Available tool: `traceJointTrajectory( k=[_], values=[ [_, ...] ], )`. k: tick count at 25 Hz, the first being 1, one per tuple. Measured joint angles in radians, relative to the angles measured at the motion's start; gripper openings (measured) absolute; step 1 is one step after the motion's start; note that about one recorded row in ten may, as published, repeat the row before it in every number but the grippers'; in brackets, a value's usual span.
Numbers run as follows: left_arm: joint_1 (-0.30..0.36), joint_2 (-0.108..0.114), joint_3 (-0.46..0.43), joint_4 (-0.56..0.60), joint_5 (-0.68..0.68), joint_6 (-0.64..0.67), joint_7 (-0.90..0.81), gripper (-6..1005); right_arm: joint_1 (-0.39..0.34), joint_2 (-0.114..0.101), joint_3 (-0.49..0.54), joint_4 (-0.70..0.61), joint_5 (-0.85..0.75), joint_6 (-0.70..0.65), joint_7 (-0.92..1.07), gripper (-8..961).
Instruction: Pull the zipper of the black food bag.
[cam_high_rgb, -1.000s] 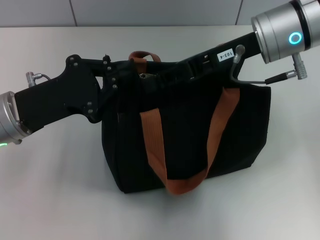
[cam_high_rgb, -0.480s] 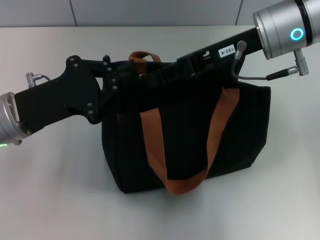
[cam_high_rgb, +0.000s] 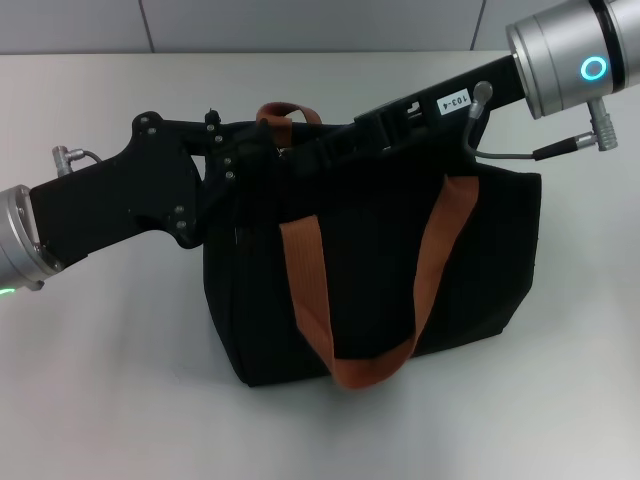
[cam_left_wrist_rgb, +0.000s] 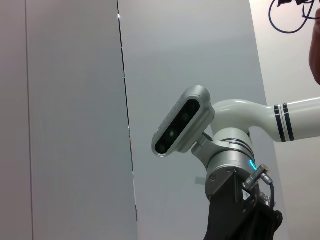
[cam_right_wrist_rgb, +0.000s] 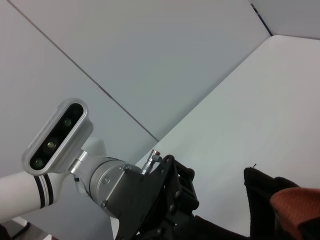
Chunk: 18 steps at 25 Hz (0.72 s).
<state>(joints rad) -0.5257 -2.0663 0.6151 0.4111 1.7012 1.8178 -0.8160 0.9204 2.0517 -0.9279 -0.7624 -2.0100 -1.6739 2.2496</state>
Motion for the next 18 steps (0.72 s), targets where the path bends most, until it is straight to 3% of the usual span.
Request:
traceJointTrajectory(
  k=[18],
  values=[
    [0.002,0.000,0.000,0.002,0.000,-0.001,0.000,43,-0.009,-0.001,0.001,-0.011,0.002,0.000,0.001,66]
  ],
)
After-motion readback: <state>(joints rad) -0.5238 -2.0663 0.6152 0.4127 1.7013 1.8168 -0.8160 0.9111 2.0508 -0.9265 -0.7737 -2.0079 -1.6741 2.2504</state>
